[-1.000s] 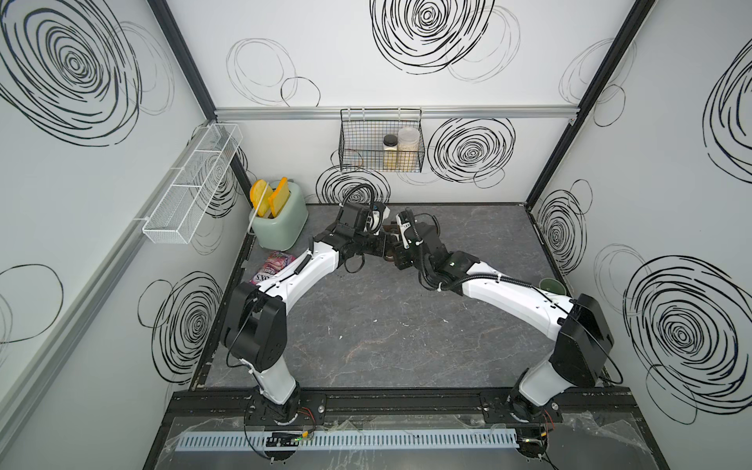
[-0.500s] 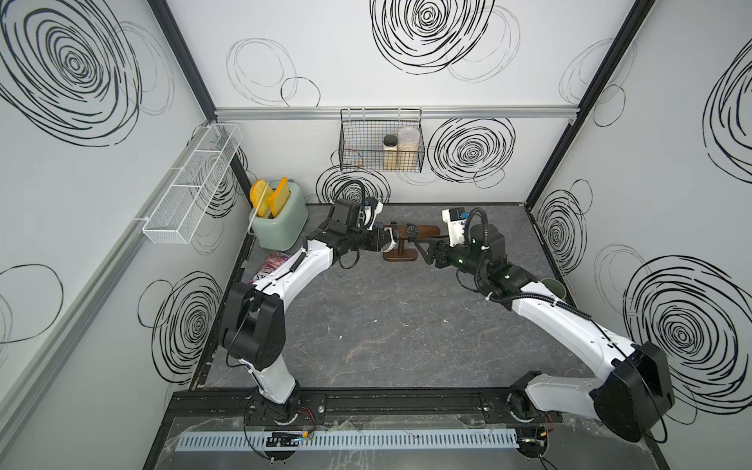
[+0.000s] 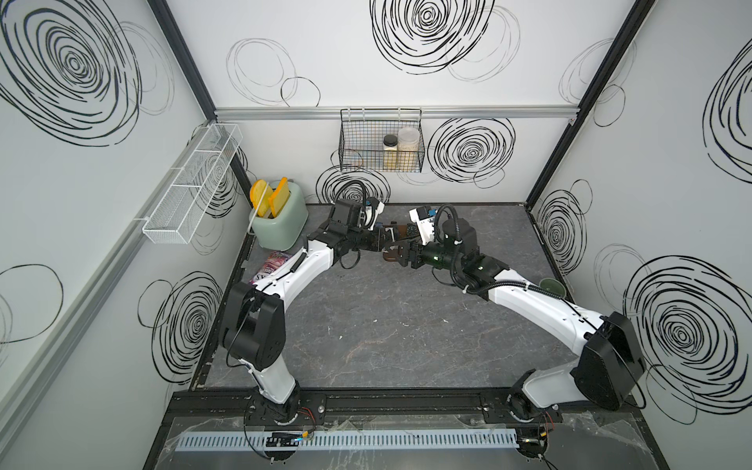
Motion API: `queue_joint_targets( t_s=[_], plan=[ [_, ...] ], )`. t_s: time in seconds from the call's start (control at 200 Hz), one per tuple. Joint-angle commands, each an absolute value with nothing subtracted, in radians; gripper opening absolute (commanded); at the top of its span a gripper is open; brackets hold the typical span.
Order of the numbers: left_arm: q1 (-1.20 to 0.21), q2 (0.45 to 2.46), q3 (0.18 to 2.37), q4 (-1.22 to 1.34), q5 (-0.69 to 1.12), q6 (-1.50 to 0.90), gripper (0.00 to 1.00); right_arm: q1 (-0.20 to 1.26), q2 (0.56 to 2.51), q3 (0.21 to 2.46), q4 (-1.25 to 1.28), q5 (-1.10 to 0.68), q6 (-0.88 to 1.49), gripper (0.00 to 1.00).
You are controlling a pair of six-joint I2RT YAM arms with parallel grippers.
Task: Place watch on stand
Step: Pick up the watch at the center of the board.
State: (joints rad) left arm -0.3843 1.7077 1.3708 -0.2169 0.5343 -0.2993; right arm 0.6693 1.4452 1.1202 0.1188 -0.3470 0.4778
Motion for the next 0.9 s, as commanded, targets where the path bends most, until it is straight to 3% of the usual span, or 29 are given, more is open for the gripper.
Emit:
queue_joint_targets(
  t_s=[0.0,0.895],
  plan=[
    [-0.391,1.681,1.371,-0.188,0.542,-0.294,0.0,0.663,1.456,1.155,0.095,-0.297,0.462,0.68],
    [-0.392,1.672,1.373,-0.191,0.548,-0.295,0.0,0.598,1.526,1.226,0.01,-0.265,0.408,0.66]
  ],
)
